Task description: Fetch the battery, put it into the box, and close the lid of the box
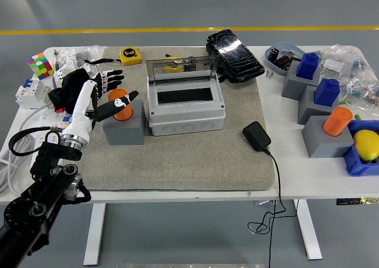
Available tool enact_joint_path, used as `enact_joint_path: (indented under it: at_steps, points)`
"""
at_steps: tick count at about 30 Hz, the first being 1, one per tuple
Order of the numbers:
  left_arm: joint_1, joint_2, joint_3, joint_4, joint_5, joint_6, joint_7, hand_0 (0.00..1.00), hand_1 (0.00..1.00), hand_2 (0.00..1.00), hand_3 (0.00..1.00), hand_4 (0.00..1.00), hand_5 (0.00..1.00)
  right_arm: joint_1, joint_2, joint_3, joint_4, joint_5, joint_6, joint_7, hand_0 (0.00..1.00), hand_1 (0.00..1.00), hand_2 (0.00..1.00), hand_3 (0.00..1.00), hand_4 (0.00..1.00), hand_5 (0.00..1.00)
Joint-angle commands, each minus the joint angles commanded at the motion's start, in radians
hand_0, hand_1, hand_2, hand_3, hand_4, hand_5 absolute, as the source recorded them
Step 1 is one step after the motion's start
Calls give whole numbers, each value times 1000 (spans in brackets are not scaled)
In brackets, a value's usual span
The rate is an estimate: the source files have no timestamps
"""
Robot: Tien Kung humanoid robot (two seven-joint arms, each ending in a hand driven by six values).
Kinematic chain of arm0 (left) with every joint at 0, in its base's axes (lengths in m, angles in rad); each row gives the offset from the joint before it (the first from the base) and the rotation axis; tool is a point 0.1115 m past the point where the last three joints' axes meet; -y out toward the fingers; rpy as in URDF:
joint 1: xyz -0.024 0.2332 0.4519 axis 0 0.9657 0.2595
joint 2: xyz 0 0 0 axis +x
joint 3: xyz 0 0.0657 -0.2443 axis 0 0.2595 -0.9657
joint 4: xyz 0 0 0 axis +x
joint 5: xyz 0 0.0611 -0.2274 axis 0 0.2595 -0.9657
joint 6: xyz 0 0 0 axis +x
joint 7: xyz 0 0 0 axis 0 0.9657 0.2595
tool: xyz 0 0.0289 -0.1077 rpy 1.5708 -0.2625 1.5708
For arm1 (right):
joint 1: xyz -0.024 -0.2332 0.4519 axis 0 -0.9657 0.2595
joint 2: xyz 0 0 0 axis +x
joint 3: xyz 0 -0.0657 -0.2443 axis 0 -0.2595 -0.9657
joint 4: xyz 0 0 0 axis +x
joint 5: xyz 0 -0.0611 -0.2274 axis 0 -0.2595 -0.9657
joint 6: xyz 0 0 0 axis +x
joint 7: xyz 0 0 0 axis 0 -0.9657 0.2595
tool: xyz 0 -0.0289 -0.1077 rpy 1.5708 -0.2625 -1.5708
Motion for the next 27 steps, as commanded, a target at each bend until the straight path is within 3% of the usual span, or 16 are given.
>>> enact_joint_path:
  at_steps: [7, 8, 18, 19, 24, 25, 27]
  points:
    - [-11, -9, 14, 38, -9, 7, -15, 703, 738, 738, 735, 998, 86, 3, 0, -5, 0, 0, 0, 0, 546, 600, 590, 542, 916, 485]
    - [-13, -11, 17, 45, -11, 8, -18, 674, 703, 707, 722, 998, 29, 3, 0, -7, 0, 1, 0, 0, 548, 601, 591, 542, 916, 486]
    - [-32, -29, 43, 82, -59, 23, -60, 628, 650, 657, 696, 998, 6, 2, -2, -10, 0, 3, 0, -1, 546, 600, 591, 542, 917, 486]
    - [-34, -31, 46, 88, -70, 25, -65, 516, 571, 552, 574, 998, 2, 2, -1, -10, 0, 3, 0, -1, 546, 601, 591, 542, 917, 486]
    - [-43, -43, 56, 109, -115, 23, -80, 516, 571, 552, 574, 998, 2, 1, -1, -10, 0, 3, 0, -1, 546, 601, 591, 542, 917, 486]
    - [-44, -45, 58, 112, -127, 24, -86, 480, 485, 476, 511, 998, 2, 1, -1, -10, 0, 3, 0, 0, 547, 600, 591, 542, 917, 486]
    - [-46, -48, 59, 118, -148, 26, -95, 480, 485, 476, 511, 998, 2, 0, -1, -10, 0, 4, 0, -1, 547, 600, 591, 542, 917, 486]
